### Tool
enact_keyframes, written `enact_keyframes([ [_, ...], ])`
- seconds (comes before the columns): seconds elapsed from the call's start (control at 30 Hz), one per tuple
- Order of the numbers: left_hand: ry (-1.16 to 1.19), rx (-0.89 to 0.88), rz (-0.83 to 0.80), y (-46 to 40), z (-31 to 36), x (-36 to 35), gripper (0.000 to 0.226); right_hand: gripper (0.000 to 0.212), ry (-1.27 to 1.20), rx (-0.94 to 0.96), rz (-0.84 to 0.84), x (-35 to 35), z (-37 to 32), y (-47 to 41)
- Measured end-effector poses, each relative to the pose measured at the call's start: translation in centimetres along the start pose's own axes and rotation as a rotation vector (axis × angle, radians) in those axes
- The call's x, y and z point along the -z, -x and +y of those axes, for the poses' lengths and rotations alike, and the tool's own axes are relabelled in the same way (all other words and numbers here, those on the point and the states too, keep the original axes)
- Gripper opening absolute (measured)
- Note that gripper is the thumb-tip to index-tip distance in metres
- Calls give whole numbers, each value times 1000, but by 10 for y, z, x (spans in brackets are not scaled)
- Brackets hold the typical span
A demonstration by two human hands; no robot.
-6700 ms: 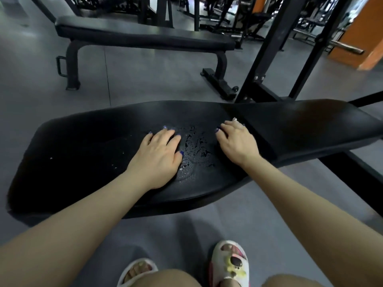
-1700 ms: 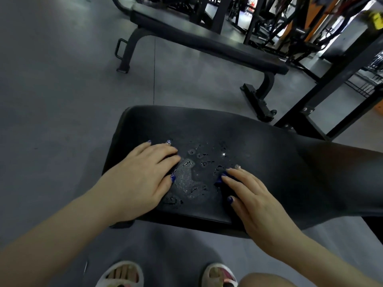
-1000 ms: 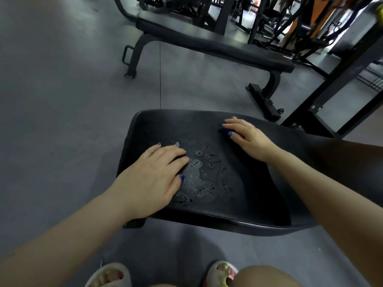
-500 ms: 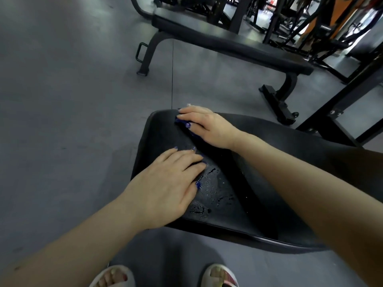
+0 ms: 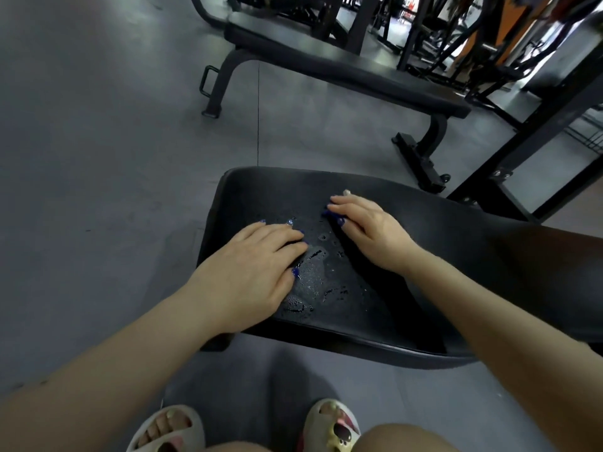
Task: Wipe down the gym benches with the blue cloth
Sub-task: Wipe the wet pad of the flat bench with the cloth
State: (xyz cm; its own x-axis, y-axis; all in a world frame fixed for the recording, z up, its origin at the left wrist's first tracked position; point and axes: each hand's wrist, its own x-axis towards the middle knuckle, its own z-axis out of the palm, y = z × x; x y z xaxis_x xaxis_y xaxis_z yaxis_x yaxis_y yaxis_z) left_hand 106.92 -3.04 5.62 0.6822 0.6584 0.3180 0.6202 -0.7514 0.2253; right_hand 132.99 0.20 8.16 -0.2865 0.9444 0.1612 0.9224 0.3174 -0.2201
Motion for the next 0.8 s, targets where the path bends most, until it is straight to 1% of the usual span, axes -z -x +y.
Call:
enact_keyframes([
  [0.07,2,3,1,1,0,-1,52,33,-13,-29,-15,14,10,30],
  [0.13,2,0,3,0,0,-2,52,31,-15,-139,44,20,20,46],
  [0.2,3,0,10,0,1,-2,53,31,8,-195,99,13,12,49],
  [0.27,-1,0,14,0,1,-2,53,36,0,-134,103,2,-13,50],
  [0.37,28,8,8,0,1,0,57,37,-49,21,30,-5,-48,63],
  [0.47,73,-6,-16,1,-2,5,61,37,-66,105,-58,12,-38,85],
  [0.57,35,-33,3,11,-10,10,57,41,-58,54,-86,31,-6,112],
  [0.67,1,-22,11,32,-23,13,58,39,-40,7,-44,36,7,132],
  [0.73,7,-12,8,42,-25,10,58,37,-32,29,-21,34,-1,133],
  [0.8,30,-3,15,46,-25,6,56,34,-39,110,-35,27,-25,123],
])
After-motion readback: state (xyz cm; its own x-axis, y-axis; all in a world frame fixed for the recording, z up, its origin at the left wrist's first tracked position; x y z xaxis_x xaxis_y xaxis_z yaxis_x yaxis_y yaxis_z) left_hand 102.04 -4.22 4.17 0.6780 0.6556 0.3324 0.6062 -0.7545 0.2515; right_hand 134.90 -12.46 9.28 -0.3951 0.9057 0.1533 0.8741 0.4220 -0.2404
